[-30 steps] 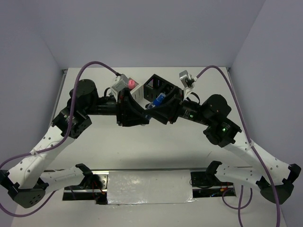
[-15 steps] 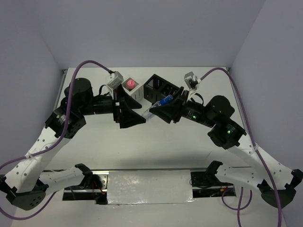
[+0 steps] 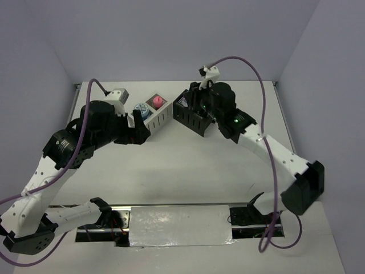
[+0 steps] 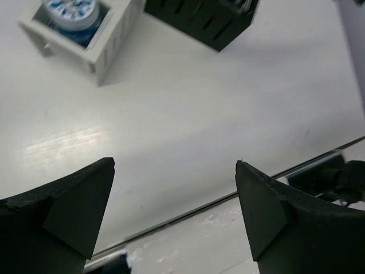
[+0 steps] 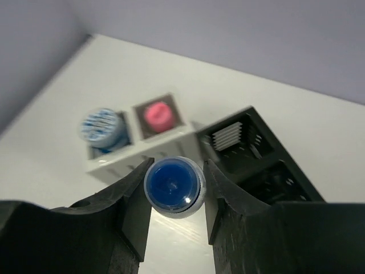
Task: Sort the stationery into containers
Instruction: Place the stationery in the storage box.
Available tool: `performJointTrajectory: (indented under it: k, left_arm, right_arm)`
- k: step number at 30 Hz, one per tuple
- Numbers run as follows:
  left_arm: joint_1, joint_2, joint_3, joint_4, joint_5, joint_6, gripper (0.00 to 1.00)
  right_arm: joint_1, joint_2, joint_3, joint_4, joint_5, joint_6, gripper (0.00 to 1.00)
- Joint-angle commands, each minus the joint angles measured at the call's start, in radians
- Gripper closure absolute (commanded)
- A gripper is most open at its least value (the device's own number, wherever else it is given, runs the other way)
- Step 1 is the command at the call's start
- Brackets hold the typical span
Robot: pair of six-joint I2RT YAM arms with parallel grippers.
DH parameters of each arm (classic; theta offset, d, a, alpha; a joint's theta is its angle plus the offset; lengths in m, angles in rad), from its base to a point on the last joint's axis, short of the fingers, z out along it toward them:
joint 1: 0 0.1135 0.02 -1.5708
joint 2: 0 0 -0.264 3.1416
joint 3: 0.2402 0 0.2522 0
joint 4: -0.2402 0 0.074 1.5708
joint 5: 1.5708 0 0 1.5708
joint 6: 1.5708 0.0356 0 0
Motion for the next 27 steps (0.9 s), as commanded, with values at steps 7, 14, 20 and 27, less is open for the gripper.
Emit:
performJointTrajectory:
  k: [7,14,20,27]
  left_arm:
    - [0.002,-0.013,0.132,-0.252,-0.222,0.04,0.01]
    - [0.002,-0.025,0.097,-0.264,-0.235,0.038,0.01]
    - [0.002,-0.079,-0.009,-0.175,-0.158,0.067,0.01]
    - [0.002,-0.085,-0.038,-0.134,-0.137,0.073,0.01]
  right_arm:
    - [-0.091,0.294,0.202,0.084,0.073,-0.221,1.0]
    - [-0.141,0.412,0.182,0.167,-0.025,-0.206,1.0]
    - [-0.16,0.483,0.215,0.202,-0.061,-0.197,0.98]
    - [-0.163,0.558,0.205,0.242,-0.113,-0.177,0.88]
